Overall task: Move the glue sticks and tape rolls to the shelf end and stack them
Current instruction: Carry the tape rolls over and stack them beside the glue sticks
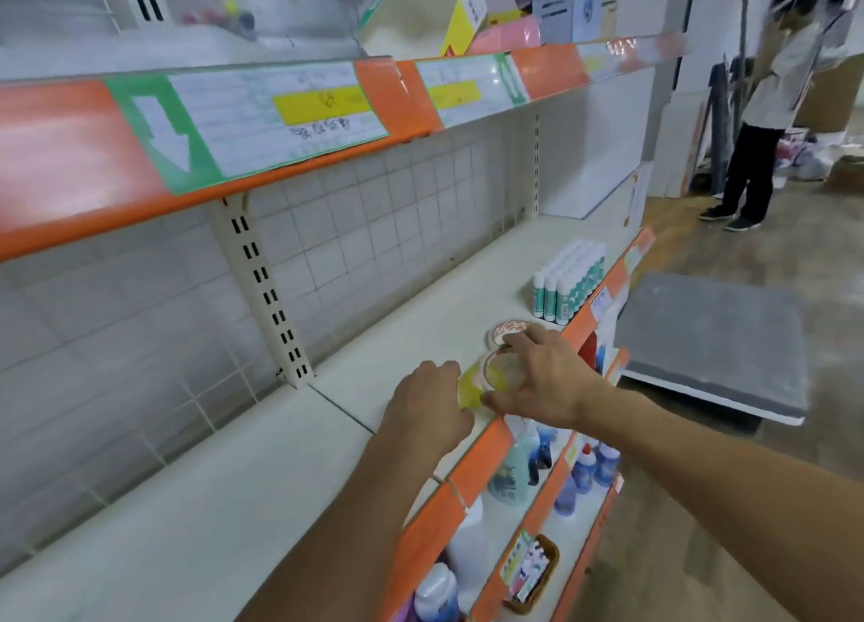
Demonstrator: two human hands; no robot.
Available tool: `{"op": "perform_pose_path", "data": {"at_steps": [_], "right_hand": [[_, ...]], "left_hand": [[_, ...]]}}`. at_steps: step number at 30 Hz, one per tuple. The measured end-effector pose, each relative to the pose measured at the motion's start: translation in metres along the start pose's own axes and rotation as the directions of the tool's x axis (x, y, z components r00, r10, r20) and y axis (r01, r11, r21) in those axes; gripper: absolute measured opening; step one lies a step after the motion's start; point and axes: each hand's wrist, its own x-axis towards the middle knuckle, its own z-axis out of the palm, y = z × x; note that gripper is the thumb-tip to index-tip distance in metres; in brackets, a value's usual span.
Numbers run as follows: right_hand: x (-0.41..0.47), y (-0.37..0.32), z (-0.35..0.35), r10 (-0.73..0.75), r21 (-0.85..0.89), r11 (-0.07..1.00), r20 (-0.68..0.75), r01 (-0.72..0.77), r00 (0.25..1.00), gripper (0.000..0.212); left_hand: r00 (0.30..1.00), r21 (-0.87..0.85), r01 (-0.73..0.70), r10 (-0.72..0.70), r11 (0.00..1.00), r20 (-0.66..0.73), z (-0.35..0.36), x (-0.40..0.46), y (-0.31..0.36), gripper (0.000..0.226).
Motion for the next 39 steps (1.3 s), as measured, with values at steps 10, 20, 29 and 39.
{"op": "perform_pose_path", "data": {"at_steps": [10,20,29,39], "right_hand": [[0.069,0.076,-0.013,-0.185,0.05,0.982,0.138,0.18,0.973,0.09],[0.101,0.102,-0.01,-0.32,0.181,0.94,0.169,0.29,0.932,0.094],[0.114,0.104,-0.003,-0.377,0.165,0.923,0.198,0.348,0.905,0.093],[0.124,0.11,0.002,-0.429,0.169,0.901,0.219,0.398,0.877,0.093]], "left_hand": [[0.958,-0.019,0.287,-0.287,0.958,0.001,0.025,0.045,0.06,0.045],[0.884,0.01,0.468,-0.468,0.883,-0.004,0.025,0.058,0.083,0.044],[0.872,0.007,0.49,-0.49,0.872,0.012,0.03,0.07,0.085,0.047],[0.844,-0.001,0.532,-0.53,0.847,-0.08,0.045,0.075,0.092,0.041]]}}
